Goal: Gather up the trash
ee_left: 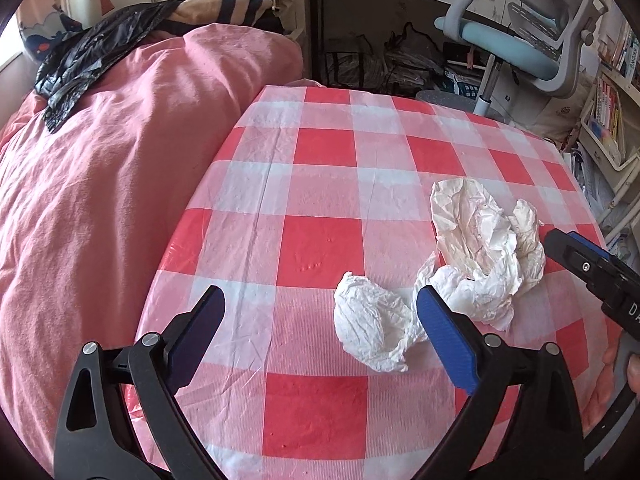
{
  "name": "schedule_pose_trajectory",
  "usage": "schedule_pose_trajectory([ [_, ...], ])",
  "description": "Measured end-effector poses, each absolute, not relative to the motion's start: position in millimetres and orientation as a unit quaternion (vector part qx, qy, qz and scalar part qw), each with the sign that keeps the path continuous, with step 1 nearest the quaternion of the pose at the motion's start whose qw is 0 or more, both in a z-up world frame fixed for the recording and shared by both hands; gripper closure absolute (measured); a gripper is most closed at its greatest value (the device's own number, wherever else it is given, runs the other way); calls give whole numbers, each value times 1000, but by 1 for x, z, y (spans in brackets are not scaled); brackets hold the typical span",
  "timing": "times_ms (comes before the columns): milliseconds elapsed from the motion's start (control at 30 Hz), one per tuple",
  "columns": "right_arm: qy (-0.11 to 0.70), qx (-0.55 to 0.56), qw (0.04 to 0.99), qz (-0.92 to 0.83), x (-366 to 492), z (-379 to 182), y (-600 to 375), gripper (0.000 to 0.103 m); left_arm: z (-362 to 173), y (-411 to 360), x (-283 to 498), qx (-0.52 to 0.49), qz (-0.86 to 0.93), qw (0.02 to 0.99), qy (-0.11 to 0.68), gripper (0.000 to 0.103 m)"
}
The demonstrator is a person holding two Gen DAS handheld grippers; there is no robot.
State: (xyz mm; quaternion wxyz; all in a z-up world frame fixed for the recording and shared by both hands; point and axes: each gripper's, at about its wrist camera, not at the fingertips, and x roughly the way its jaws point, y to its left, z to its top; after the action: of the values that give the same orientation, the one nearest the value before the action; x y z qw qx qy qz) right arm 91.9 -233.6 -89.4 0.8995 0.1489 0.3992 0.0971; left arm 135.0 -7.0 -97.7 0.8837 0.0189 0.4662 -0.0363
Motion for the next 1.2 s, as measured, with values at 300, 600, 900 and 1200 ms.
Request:
schedule_pose_trajectory([
  [300, 398, 170, 891, 138, 98, -82, -230, 80, -114, -13, 141, 21, -96, 862, 498, 90],
  [600, 364, 160, 912, 103, 53, -47, -259, 80, -84, 12, 105, -27, -114, 870, 479, 93],
  [900, 360, 179, 911, 89, 1, -39, -277, 80, -74, 55, 66, -116, -125, 859, 482, 93],
  [1200, 377, 157, 909, 87, -17, -42, -272, 79, -78, 44, 46, -95, -134, 858, 488, 92],
])
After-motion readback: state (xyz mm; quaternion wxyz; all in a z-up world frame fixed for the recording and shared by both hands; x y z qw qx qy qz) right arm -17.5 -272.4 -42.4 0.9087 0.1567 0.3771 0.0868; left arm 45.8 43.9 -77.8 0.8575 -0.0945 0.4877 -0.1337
